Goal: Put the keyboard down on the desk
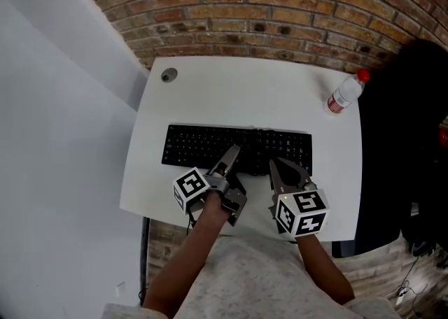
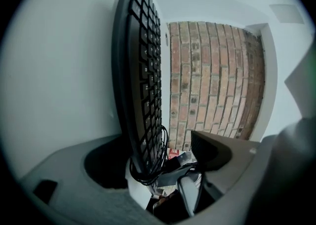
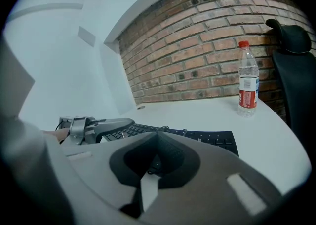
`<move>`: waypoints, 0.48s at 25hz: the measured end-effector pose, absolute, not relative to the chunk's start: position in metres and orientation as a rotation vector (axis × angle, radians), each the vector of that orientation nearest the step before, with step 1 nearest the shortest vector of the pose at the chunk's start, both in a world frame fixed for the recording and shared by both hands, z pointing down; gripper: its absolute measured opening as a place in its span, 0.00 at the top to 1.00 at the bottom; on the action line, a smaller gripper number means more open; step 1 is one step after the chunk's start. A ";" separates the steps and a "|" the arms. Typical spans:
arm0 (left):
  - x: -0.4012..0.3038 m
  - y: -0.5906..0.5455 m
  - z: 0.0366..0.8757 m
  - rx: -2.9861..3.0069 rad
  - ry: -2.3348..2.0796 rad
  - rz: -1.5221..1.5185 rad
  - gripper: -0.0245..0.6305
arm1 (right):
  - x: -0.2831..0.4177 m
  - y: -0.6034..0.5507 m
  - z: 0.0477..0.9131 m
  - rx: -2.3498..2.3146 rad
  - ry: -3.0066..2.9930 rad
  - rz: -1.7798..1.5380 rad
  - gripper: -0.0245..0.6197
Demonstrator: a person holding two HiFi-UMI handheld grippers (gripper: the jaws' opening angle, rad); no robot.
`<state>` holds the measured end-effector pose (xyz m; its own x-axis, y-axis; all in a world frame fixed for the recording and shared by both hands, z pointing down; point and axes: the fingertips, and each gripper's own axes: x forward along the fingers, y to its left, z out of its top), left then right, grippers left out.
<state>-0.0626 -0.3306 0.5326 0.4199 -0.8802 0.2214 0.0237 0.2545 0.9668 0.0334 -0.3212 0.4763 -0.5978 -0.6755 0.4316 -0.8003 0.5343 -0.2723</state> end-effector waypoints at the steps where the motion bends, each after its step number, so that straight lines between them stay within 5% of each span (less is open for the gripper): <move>1: -0.062 -0.330 0.532 1.149 -0.952 -0.751 0.39 | 0.033 -0.321 0.477 1.233 -2.500 0.653 0.95; 12: -0.060 -0.320 0.531 1.159 -0.953 -0.704 0.33 | 0.029 -0.320 0.478 1.226 -2.503 0.650 0.95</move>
<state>-0.0602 -0.3200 0.5309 0.4448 -0.8601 0.2499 -0.0137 0.2724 0.9621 0.0295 -0.3200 0.4777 -0.6012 -0.6723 0.4320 -0.7976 0.5387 -0.2714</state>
